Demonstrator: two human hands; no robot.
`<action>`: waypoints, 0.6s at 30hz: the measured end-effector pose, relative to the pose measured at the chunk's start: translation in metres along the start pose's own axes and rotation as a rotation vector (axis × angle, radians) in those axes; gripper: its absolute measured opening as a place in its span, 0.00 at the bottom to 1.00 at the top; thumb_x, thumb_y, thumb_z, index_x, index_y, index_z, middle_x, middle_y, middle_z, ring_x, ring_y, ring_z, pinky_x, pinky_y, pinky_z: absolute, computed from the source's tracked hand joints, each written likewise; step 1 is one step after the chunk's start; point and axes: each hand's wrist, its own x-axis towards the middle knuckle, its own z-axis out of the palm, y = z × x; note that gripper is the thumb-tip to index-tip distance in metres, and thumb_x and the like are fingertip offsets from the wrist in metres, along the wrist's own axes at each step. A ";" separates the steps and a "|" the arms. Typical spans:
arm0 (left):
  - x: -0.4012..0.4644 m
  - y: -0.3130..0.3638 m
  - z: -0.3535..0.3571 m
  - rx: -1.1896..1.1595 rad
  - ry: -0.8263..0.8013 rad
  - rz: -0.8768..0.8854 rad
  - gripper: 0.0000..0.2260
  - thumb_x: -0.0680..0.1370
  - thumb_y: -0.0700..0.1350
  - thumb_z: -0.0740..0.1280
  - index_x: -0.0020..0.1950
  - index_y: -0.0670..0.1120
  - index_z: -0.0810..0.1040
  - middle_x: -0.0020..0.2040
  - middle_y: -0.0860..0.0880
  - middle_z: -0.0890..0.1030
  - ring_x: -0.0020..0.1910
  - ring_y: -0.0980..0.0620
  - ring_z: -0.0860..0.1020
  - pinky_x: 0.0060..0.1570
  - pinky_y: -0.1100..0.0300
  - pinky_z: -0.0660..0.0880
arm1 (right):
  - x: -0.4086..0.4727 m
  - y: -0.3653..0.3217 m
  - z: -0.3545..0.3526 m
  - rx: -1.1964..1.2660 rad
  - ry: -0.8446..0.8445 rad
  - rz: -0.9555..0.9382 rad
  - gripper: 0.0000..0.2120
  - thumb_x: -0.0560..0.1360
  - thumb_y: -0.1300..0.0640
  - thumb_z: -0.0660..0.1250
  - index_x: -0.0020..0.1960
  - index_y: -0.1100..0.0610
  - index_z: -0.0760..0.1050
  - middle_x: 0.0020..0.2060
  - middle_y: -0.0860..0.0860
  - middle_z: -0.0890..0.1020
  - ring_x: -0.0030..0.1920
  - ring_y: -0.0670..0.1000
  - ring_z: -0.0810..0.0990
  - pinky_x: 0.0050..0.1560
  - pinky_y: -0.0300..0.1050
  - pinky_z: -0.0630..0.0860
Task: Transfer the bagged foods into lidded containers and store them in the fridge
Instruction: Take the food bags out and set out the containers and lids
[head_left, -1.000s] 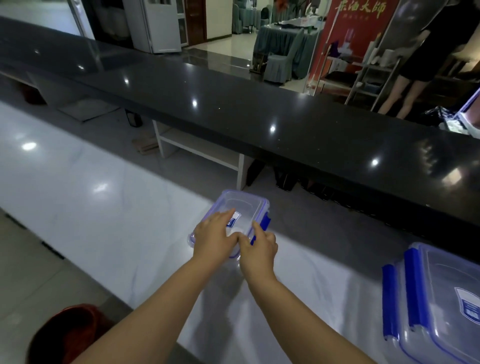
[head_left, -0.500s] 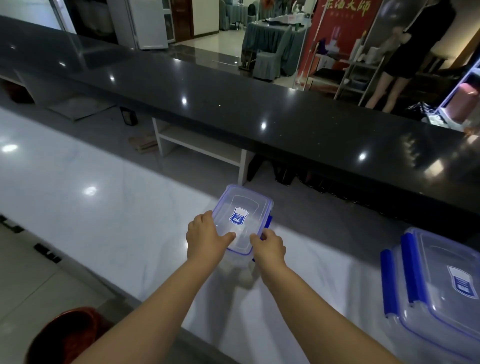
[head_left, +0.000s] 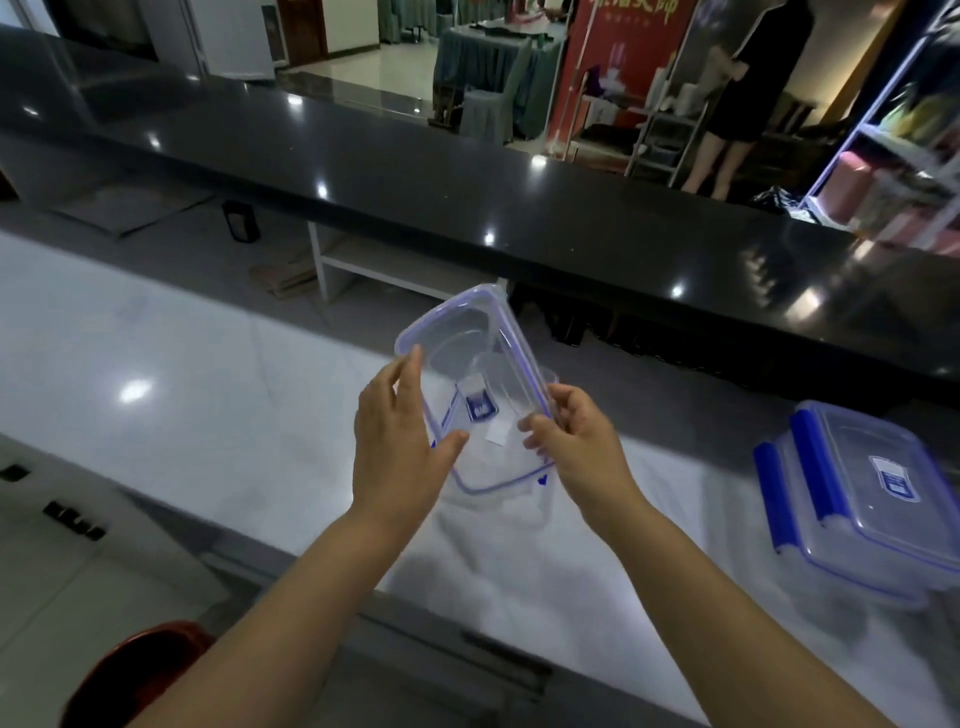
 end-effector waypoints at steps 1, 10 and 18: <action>-0.002 -0.004 -0.005 0.062 0.023 0.102 0.40 0.69 0.49 0.75 0.74 0.46 0.57 0.70 0.44 0.64 0.67 0.48 0.61 0.67 0.55 0.62 | -0.007 0.003 0.000 -0.056 -0.023 -0.017 0.11 0.75 0.65 0.65 0.50 0.49 0.73 0.44 0.55 0.81 0.39 0.48 0.77 0.38 0.34 0.74; -0.042 -0.052 -0.003 0.298 -0.169 0.607 0.08 0.66 0.43 0.77 0.41 0.46 0.80 0.41 0.47 0.83 0.48 0.46 0.81 0.60 0.50 0.72 | -0.057 0.057 0.030 -0.529 -0.046 -0.167 0.10 0.70 0.65 0.71 0.46 0.51 0.79 0.41 0.42 0.76 0.46 0.45 0.77 0.51 0.36 0.75; -0.087 -0.094 0.016 0.239 -0.479 0.545 0.07 0.64 0.41 0.72 0.33 0.48 0.74 0.32 0.52 0.76 0.29 0.51 0.74 0.27 0.61 0.68 | -0.079 0.082 0.016 -0.436 0.040 -0.059 0.13 0.72 0.62 0.69 0.38 0.43 0.77 0.41 0.43 0.80 0.42 0.42 0.77 0.45 0.33 0.71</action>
